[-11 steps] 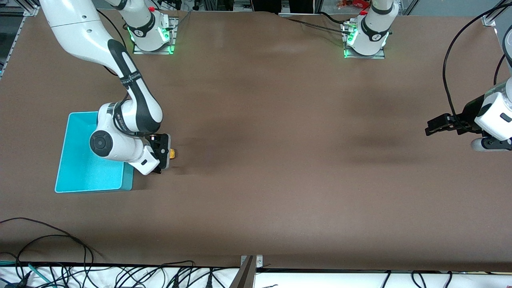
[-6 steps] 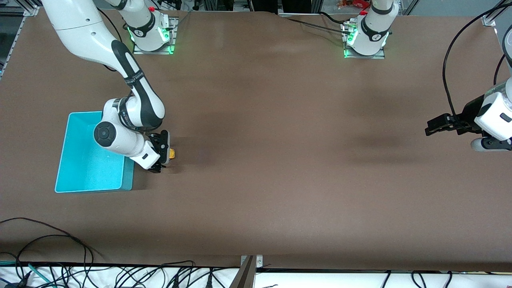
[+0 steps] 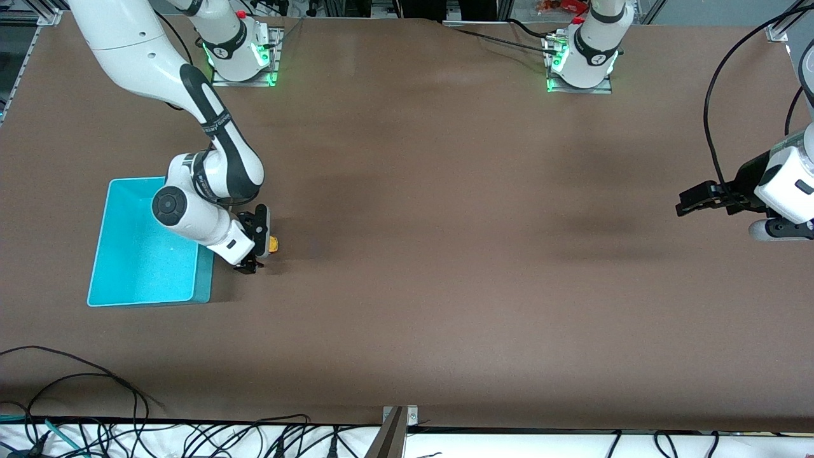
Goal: Wind up and store yellow beetle car
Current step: 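Lower the right gripper and close it on the yellow car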
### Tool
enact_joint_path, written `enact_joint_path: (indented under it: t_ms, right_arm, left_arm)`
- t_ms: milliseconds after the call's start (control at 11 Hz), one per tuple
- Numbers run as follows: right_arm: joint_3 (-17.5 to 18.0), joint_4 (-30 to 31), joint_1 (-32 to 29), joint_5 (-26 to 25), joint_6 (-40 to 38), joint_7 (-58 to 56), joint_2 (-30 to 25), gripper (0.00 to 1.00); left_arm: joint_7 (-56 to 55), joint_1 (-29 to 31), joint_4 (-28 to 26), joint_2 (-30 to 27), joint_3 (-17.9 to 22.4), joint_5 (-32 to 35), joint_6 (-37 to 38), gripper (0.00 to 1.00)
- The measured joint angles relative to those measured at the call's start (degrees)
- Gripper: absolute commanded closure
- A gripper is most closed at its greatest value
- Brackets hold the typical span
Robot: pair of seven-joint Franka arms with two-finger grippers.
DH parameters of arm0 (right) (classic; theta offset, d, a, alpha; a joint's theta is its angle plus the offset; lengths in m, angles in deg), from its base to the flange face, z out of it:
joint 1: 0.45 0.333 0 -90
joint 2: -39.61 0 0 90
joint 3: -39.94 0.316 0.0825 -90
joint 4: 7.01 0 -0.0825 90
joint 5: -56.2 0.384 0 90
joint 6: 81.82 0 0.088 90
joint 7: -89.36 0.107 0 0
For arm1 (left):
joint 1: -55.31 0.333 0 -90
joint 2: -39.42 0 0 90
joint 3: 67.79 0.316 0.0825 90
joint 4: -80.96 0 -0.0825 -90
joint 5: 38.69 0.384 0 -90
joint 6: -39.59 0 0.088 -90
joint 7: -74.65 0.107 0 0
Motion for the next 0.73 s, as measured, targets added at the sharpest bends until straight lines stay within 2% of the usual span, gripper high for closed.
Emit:
enact_joint_path:
  t_ms: [91,727]
  right_arm:
    - [-0.1,-0.2,0.0,0.0,0.1,-0.2,-0.5,0.99]
    - [-0.3,-1.1,0.0,0.0,-2.5,-2.1,-3.9,1.00]
  left_arm:
    - [0.0,0.0,0.0,0.0,0.0,0.0,0.0,0.00]
    - [0.0,0.0,0.0,0.0,0.0,0.0,0.0,0.00]
